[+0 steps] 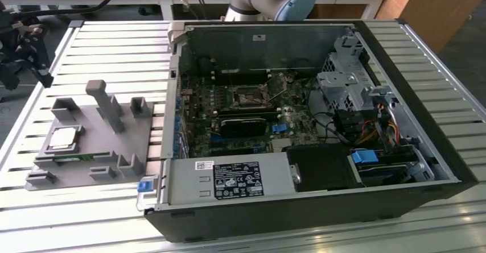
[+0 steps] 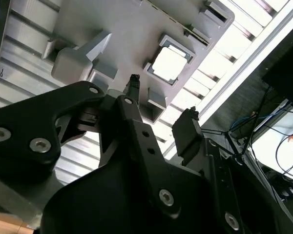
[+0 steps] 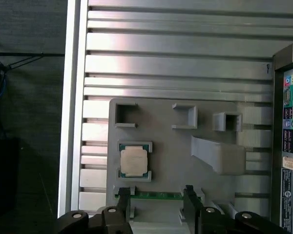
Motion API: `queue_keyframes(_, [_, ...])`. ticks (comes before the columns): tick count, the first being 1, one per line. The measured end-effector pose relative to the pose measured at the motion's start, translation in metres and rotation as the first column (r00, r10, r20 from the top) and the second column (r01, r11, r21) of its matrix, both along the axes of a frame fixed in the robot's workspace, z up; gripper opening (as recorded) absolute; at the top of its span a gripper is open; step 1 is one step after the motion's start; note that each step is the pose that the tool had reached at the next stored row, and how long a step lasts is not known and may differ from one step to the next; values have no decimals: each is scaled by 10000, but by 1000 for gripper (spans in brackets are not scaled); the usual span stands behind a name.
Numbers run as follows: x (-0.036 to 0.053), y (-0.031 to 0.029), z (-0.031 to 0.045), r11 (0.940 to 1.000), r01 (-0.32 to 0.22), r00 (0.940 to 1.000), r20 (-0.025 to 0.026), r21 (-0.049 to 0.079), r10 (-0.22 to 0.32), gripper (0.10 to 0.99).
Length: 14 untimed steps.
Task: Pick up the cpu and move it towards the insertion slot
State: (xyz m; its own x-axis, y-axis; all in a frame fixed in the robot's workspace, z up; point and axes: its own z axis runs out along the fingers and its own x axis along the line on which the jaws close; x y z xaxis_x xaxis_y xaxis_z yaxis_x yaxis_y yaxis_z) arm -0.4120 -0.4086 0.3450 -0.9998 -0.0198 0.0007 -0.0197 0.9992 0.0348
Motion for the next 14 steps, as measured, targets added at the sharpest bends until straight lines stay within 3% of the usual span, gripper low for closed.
queue_keyframes(1, [-4,0,-12,10000,-1,10000,0,-1,1,580])
queue_keyframes(3, [-9,0,-44,10000,-1,10000,-8,-1,1,580])
queue_keyframes(4, [-11,0,-62,10000,-1,10000,-14,-1,1,647])
queue_keyframes(14, [-22,0,-214,10000,0,10000,-39,-4,0,647])
